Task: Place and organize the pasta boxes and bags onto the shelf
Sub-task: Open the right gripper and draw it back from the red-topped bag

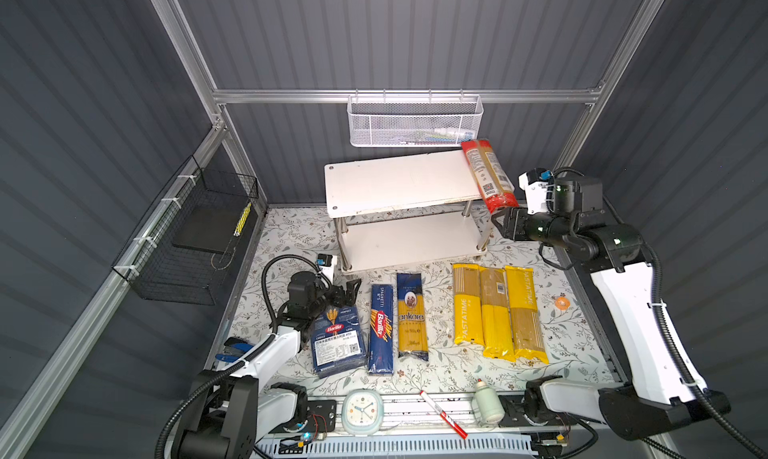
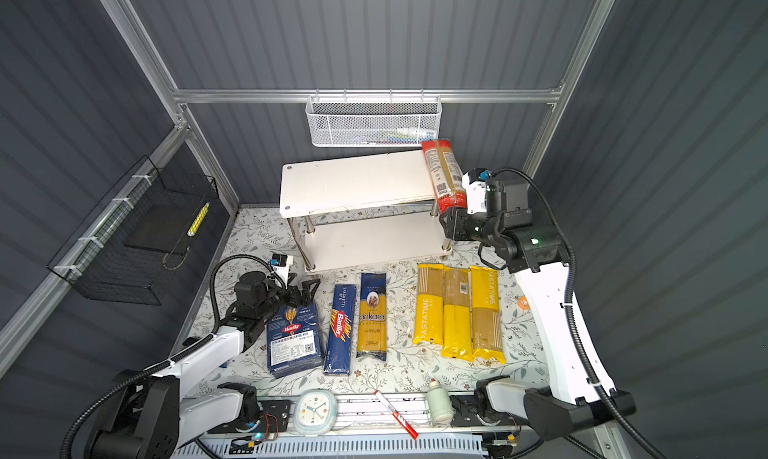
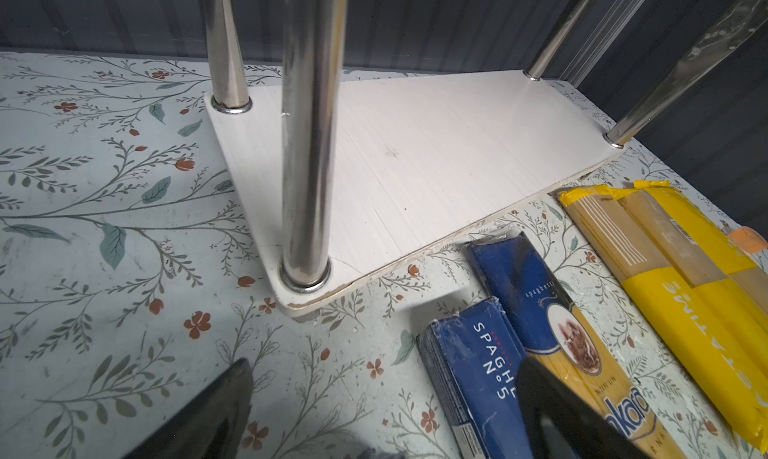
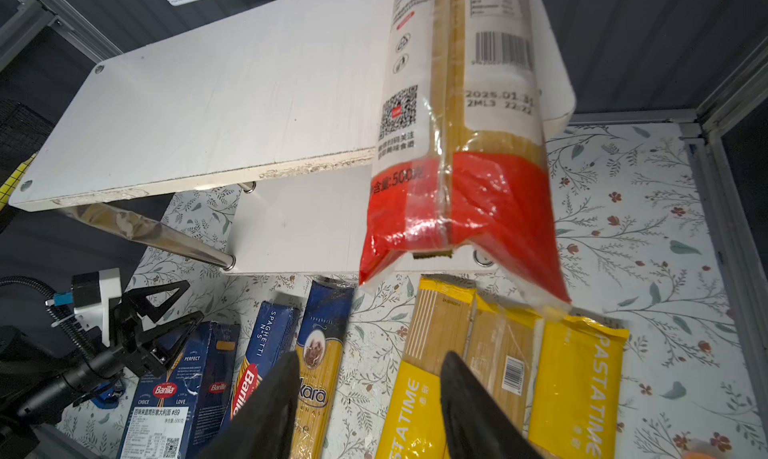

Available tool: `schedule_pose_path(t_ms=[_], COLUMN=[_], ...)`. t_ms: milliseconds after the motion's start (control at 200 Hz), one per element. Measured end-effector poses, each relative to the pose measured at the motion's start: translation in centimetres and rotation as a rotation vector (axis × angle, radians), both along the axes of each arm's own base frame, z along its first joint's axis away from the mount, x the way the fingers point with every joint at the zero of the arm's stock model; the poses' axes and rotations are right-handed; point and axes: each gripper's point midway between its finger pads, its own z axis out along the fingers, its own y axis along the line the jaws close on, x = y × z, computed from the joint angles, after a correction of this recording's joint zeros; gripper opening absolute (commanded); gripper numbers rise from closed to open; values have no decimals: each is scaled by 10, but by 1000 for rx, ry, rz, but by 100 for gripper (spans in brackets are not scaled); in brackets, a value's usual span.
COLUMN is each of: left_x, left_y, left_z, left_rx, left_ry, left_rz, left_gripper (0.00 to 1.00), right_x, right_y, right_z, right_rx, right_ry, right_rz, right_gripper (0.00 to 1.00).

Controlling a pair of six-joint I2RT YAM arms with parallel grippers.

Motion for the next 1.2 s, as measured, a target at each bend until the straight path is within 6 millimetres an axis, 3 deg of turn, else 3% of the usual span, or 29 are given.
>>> schedule_pose_path(t_ms=[200, 410, 745, 1055, 1196], left_x=[0, 0, 0, 0, 0], left_y=[0, 0, 0, 0, 1], left_z=[0, 0, 0, 6, 7], left_rx=[0, 0, 0, -4, -3], left_ry=[0, 0, 0, -19, -21], left_rz=[0, 0, 0, 1, 4], left_gripper=[99, 99, 99, 99, 99], right_x=[18, 37, 49, 48, 39], right_y=[5, 9, 4, 7, 3], right_z=[5, -9, -6, -4, 1], right_rx=[19, 16, 17, 32, 27], right_ry=[-42, -16, -21, -20, -37], right_rz=[3, 2, -15, 3, -7], right_gripper=[58, 58, 59, 63, 64])
